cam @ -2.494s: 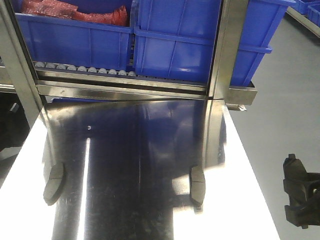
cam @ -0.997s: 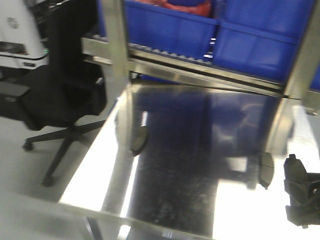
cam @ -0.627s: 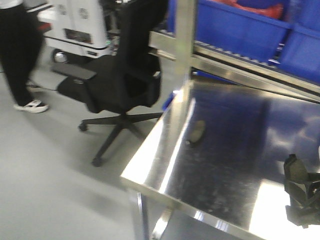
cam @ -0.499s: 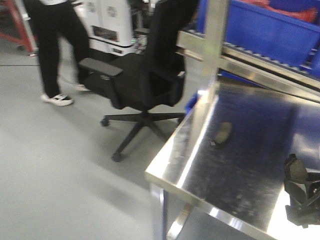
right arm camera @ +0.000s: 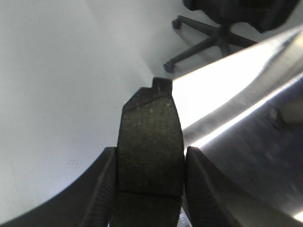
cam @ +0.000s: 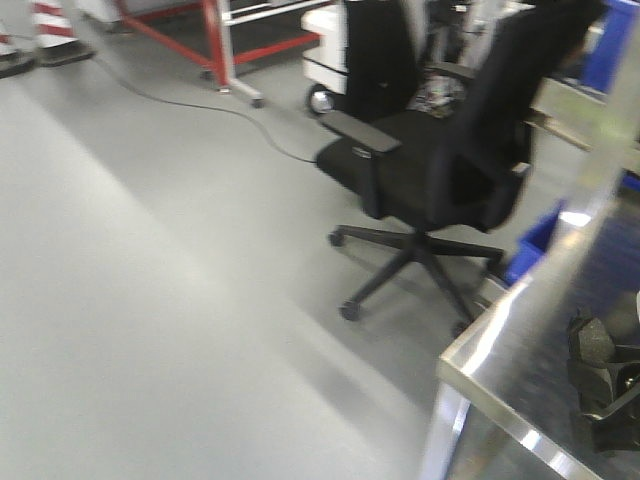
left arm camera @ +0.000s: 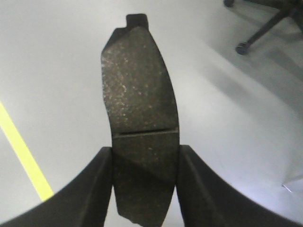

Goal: Move and align brake pads A on conveyor
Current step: 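Turn the base away from the table toward the aisle, holding both pads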

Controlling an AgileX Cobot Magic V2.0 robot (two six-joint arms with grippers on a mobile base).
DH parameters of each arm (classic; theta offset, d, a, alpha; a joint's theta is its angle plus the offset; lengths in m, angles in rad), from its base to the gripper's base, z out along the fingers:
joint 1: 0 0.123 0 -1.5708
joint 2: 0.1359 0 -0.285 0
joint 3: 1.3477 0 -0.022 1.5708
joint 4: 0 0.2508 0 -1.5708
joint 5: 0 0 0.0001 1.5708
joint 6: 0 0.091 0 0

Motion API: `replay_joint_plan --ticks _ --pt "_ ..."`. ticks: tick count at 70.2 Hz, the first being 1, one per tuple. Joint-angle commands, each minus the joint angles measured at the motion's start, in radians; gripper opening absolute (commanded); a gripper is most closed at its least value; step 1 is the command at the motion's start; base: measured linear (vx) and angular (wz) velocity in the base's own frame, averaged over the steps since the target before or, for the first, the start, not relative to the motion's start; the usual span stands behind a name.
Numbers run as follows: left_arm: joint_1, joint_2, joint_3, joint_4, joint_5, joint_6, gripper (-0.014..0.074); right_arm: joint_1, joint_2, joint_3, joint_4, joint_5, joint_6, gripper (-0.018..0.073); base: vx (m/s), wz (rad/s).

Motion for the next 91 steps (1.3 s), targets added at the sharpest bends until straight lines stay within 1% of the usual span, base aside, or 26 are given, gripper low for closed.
replay_joint_plan --ticks 1,73,91 --pt "0.0 -0.007 -0.033 -0.002 -0.074 -0.003 0.0192 -0.003 -0.007 -0.031 0.006 -0.079 -0.01 -0.0003 0.07 0.5" --pt "0.0 -0.005 -0.033 -0.002 -0.074 -0.003 0.0192 -0.003 -0.007 -0.031 0.006 -0.079 -0.01 -0.0003 0.14 0.53" --pt "0.0 -0.005 -0.033 -0.002 -0.074 -0.003 0.0192 -0.003 -0.007 -0.031 0.006 -0.079 -0.01 -0.0003 0.17 0.39"
